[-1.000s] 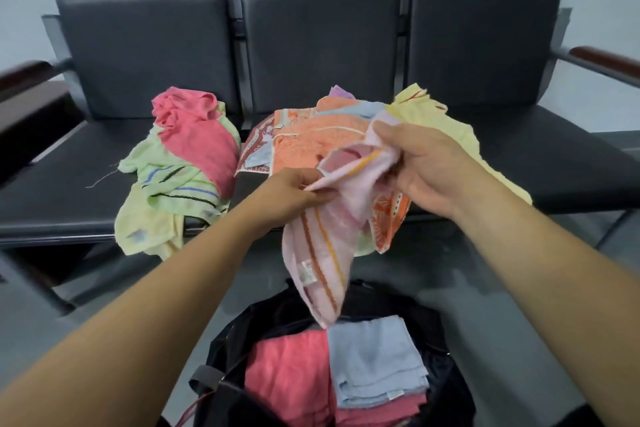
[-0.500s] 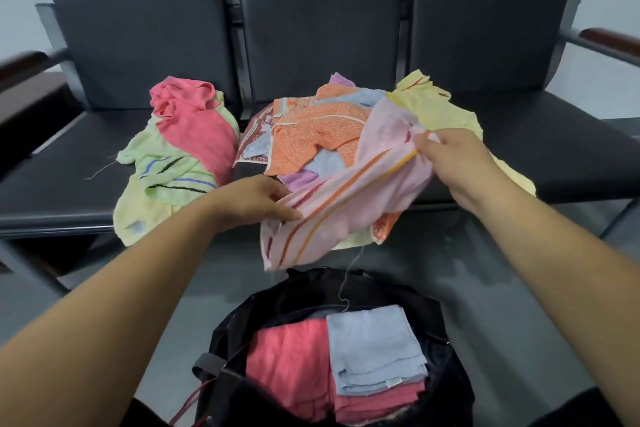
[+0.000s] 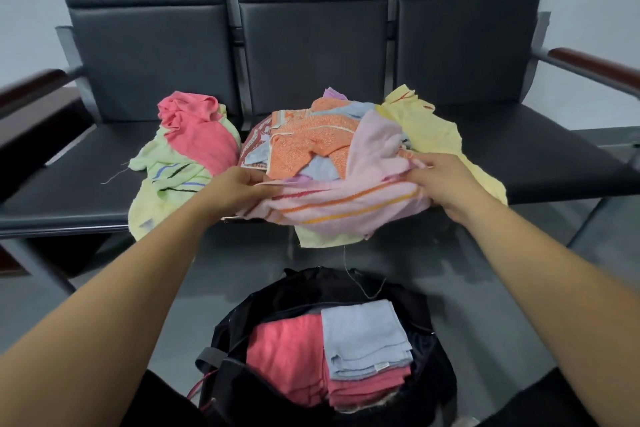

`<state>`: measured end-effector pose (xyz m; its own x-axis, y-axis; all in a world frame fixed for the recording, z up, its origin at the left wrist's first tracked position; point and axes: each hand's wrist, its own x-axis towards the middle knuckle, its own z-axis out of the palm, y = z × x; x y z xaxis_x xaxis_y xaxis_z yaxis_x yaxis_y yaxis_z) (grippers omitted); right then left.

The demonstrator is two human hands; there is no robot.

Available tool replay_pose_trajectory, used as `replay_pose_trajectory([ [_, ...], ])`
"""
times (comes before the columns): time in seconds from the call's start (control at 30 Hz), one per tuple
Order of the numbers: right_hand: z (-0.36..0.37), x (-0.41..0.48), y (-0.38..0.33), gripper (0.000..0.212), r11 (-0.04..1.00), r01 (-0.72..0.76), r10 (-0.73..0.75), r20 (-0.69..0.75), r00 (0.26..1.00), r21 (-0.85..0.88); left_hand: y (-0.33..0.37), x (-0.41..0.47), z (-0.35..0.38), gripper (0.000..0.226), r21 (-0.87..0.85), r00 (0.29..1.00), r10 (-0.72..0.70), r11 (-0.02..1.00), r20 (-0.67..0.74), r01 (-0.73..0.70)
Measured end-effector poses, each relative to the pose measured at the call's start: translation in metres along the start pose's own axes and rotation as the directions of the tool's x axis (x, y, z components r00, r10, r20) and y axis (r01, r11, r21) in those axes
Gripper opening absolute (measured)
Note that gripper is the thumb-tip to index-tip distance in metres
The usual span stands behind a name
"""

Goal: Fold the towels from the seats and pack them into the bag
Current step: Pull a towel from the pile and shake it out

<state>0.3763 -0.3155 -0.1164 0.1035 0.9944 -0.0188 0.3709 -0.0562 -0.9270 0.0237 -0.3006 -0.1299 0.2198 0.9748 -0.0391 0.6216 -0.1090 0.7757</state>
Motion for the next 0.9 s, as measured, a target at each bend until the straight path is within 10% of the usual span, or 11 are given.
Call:
replay_pose_trajectory([
  [0.13,-0.017,-0.006,-0.004,0.011,0.997,-0.021,0.030,-0.130,0.991,0.068,0.003,-0.012,-0.015,0.056,-0.071,0.999,-0.018,0.997,-0.032,0.016],
  [0.33,-0.045,-0.007,-0.078,0.032,0.995,0.076,-0.087,-0.171,0.981,-0.071,0.079,-0.008,-0.070,0.033,0.186,0.970,0.064,0.982,-0.235,-0.020],
  [0.5,-0.079,-0.035,-0.191,0.021,0.955,0.185,-0.162,-0.115,0.980,0.231,0.183,-0.026,-0.134,0.030,0.313,0.845,0.186,0.949,-0.502,-0.023],
  [0.57,-0.097,-0.053,-0.232,0.023,0.886,0.251,-0.268,-0.009,0.963,0.389,0.223,-0.043,-0.151,0.029,-0.053,0.871,0.191,0.969,-0.453,-0.240],
  [0.63,-0.114,-0.069,-0.264,0.025,0.781,0.287,-0.388,0.072,0.919,0.555,0.256,-0.065,-0.169,0.026,-0.552,0.901,0.230,0.725,-0.369,-0.412],
  [0.7,-0.128,-0.076,-0.285,0.021,0.689,0.252,-0.428,0.101,0.898,0.679,0.277,-0.080,-0.186,0.023,-0.681,0.889,0.271,0.572,-0.369,-0.457],
  [0.9,-0.133,-0.067,-0.294,0.009,0.896,0.284,-0.247,-0.147,0.958,0.341,0.279,-0.090,-0.204,0.031,0.059,0.793,0.240,0.966,-0.561,-0.250],
])
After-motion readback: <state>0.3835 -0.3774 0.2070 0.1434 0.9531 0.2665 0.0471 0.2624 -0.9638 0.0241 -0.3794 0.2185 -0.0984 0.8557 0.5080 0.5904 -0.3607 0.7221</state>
